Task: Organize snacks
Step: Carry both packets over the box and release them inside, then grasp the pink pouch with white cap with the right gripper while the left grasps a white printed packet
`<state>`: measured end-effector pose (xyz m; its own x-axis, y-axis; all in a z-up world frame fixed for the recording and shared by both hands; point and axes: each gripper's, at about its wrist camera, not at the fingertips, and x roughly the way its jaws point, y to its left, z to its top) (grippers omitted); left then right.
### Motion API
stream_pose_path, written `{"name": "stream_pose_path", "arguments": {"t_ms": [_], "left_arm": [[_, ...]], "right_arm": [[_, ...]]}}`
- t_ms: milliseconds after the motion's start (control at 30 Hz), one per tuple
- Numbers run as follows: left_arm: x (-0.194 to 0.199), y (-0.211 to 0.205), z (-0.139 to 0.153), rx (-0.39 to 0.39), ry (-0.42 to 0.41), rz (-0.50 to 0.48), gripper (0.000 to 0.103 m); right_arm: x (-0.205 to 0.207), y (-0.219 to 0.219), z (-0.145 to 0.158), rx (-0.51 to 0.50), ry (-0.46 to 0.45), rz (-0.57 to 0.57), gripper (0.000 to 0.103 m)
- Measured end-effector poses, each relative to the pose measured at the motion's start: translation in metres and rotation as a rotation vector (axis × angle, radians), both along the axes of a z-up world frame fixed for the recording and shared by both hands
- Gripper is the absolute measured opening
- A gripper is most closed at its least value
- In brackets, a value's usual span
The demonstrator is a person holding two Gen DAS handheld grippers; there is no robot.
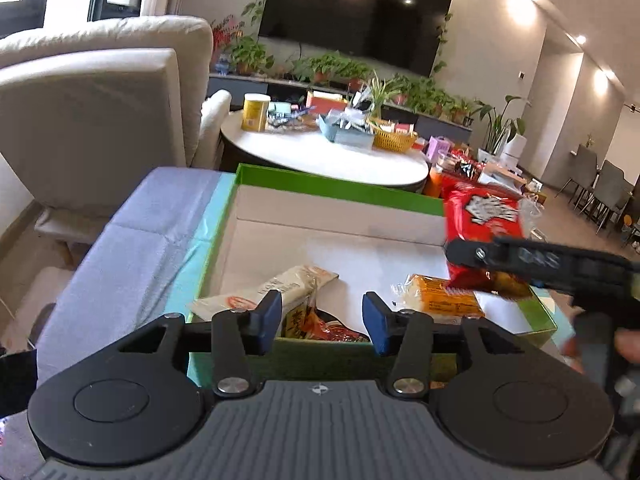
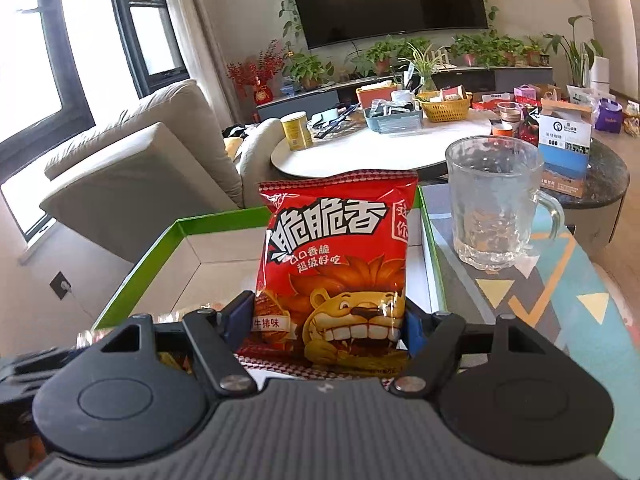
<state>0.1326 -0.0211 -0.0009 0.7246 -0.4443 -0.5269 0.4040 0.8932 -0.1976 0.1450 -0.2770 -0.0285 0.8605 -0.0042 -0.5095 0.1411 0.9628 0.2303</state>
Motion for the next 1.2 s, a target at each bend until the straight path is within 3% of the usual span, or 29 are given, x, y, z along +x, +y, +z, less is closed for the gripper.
{"name": "stream_pose_path", "arguments": {"t_ms": [233,433,667,900,1067,1200], "left_arm": [[-0.020,0.014,0.004,0.034,-0.047,0.005,0.043],[-0.032,0.027,0.003,0.005,0.035,-0.006,0.045],[-0.058,0.016,-0.004,0.109,0.052,-0.043,0.051],[-0.067,0.016,-0.015,0.123,0.122,-0.072,0.053],[-0.069,0.019,-0.023,0.095,0.184,-0.085,0.054],[-0.072,0.021,-0.026,0.061,0.216,-0.081,0.054]], "right_arm": [[-0.003,0.003,-0.004,-0.026,-0.038,-0.027,0.065],[-0.025,0.002,0.004,-0.017,-0.060,-0.006,0.065],[-0.054,0.007,0.012,-0.021,-0.080,0.075,0.065],[-0.070,0.013,-0.003,-0.046,-0.029,0.103,0.065],[-0.073,0.018,-0.018,0.014,0.012,0.101,0.065],[-0.079,0.028,-0.023,-0.014,-0.026,0.088,0.065]]}}
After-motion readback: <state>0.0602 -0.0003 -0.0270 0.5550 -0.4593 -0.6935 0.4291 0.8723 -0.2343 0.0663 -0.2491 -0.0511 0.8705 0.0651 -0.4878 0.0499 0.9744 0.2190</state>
